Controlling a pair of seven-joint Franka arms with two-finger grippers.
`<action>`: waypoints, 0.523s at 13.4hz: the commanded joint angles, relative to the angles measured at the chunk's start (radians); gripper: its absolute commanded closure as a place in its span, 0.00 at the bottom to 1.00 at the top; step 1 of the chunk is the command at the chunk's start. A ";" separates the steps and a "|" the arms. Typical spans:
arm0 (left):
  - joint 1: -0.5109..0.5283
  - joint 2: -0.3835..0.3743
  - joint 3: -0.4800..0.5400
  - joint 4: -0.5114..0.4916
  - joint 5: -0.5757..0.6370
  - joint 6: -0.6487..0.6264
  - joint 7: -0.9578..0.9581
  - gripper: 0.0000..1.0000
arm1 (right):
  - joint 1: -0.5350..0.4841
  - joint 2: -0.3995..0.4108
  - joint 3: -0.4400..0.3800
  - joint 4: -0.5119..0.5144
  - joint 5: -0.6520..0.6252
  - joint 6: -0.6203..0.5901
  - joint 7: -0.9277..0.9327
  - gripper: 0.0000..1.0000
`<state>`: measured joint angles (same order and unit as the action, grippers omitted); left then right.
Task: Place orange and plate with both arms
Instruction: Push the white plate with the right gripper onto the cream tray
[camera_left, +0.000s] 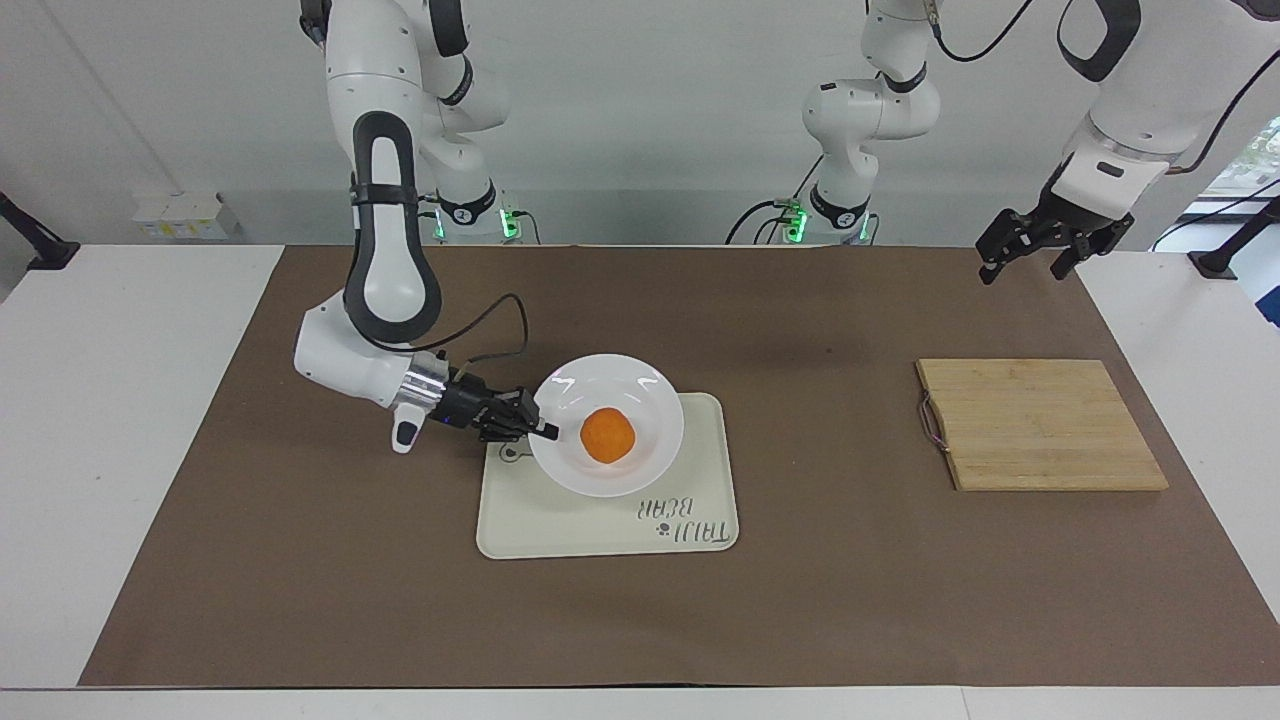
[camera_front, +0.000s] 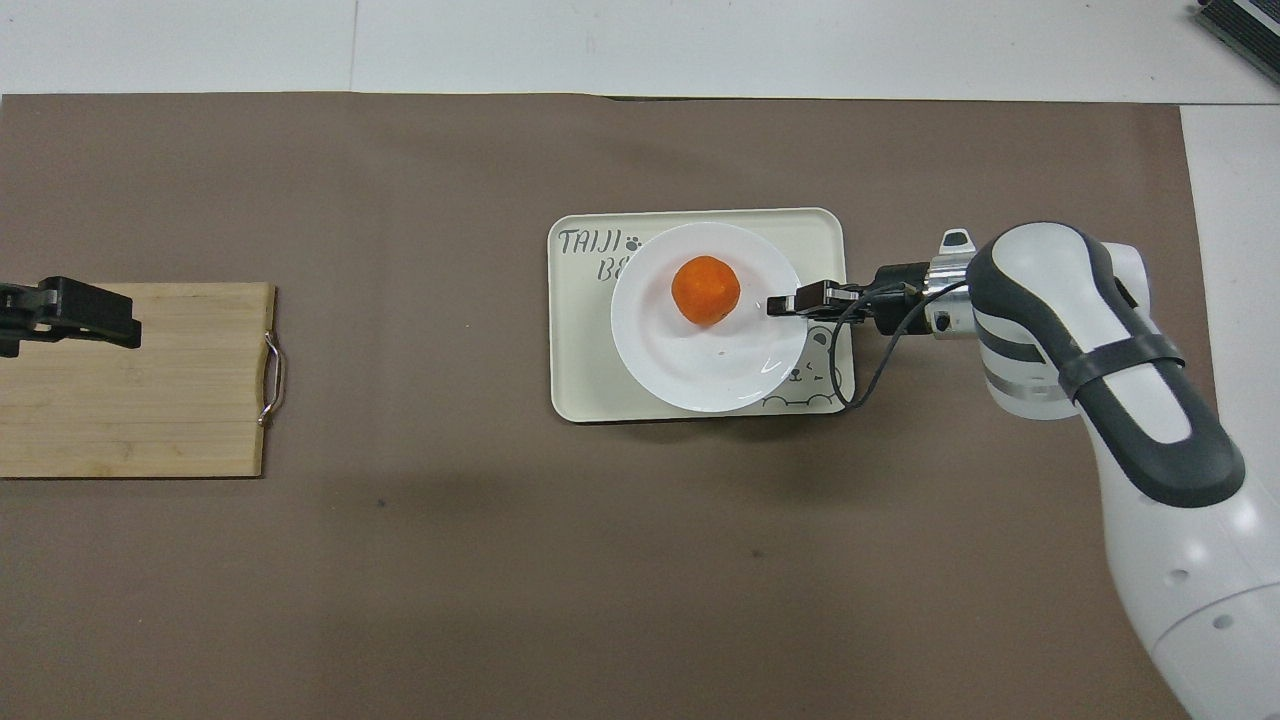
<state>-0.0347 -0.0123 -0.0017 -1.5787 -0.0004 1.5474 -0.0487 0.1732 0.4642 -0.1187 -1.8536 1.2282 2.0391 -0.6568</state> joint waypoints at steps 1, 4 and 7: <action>-0.001 -0.012 -0.001 -0.012 0.020 -0.010 -0.014 0.00 | 0.000 0.050 0.005 0.056 -0.019 -0.020 0.010 1.00; -0.002 -0.012 -0.001 -0.012 0.020 -0.010 -0.014 0.00 | 0.011 0.048 0.004 0.036 -0.021 -0.005 -0.021 1.00; -0.001 -0.012 -0.001 -0.012 0.020 -0.010 -0.014 0.00 | 0.016 0.048 0.004 0.025 -0.024 0.015 -0.032 1.00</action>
<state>-0.0347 -0.0123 -0.0017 -1.5787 -0.0004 1.5471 -0.0489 0.1902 0.5189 -0.1160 -1.8238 1.2192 2.0488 -0.6653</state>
